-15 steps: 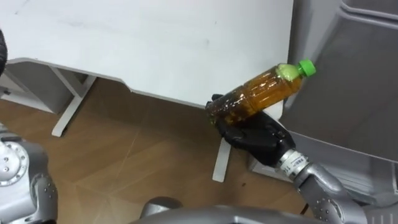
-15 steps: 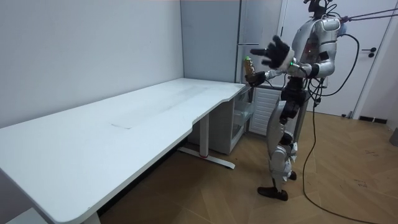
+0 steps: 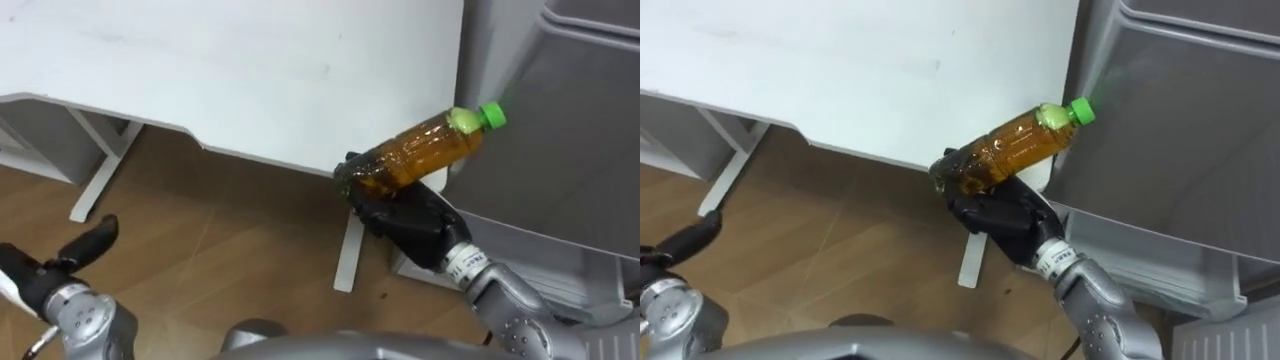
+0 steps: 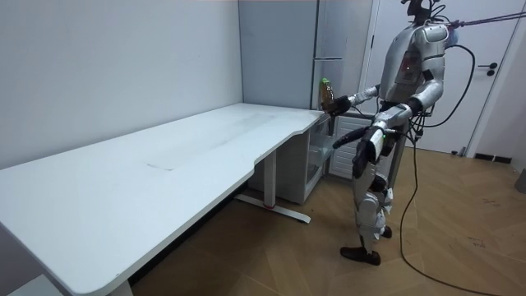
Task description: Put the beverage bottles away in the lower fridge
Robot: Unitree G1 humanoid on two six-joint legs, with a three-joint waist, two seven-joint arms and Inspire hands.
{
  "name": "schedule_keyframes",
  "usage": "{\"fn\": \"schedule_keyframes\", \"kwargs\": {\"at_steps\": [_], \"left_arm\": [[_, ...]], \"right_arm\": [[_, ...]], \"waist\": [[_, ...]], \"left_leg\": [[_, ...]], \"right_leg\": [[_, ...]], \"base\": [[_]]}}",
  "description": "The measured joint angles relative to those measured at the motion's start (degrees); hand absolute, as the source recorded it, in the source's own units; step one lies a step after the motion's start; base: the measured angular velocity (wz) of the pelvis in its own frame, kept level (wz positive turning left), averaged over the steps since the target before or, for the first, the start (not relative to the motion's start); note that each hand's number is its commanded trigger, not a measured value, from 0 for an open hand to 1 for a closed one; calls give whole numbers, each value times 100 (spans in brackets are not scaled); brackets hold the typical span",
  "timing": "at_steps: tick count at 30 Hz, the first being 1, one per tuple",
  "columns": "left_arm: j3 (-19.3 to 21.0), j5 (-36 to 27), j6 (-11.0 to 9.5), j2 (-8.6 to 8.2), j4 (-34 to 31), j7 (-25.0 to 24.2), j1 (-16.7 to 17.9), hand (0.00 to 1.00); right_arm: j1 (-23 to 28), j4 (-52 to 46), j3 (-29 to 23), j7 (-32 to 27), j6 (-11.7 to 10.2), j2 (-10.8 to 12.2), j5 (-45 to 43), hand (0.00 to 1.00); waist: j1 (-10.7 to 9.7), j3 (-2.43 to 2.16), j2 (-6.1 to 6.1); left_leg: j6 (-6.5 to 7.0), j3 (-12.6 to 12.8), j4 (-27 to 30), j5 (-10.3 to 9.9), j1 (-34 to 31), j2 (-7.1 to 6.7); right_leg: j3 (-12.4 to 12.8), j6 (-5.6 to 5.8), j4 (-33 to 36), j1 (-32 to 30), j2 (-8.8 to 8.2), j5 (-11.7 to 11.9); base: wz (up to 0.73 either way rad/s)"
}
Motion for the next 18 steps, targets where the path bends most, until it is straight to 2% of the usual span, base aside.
{"fn": "schedule_keyframes", "kwargs": {"at_steps": [3,6,8,11,18], "left_arm": [[-49,1,101,11,504,-314,156,0],[-182,-3,319,12,1052,-698,323,0],[-298,-4,395,11,1266,-813,344,0],[-465,-8,494,11,1761,-1088,343,0],[-489,-259,830,7,2630,-1640,452,0]], "right_arm": [[0,0,-23,-71,7,-61,111,100],[2,0,-53,-215,7,-189,280,100],[0,0,-72,-231,8,-252,337,100],[0,0,-221,-229,112,-261,340,100],[5,0,-351,-231,240,-272,583,100]], "waist": [[-86,0,7],[-233,8,-12],[-305,5,-11],[-400,3,-4],[-542,-1,-25]], "left_leg": [[0,116,-71,3,112,5],[1,145,-56,2,82,5],[1,143,-37,3,58,7],[4,150,-34,1,35,2],[10,269,-66,-3,7,13]], "right_leg": [[129,0,-8,17,-7,-1],[161,0,-8,-8,-8,0],[152,0,-2,-49,-8,0],[154,1,-2,-80,-18,-1],[283,3,9,-180,-19,0]], "base": [[-19],[-4],[0],[0],[-8]]}}
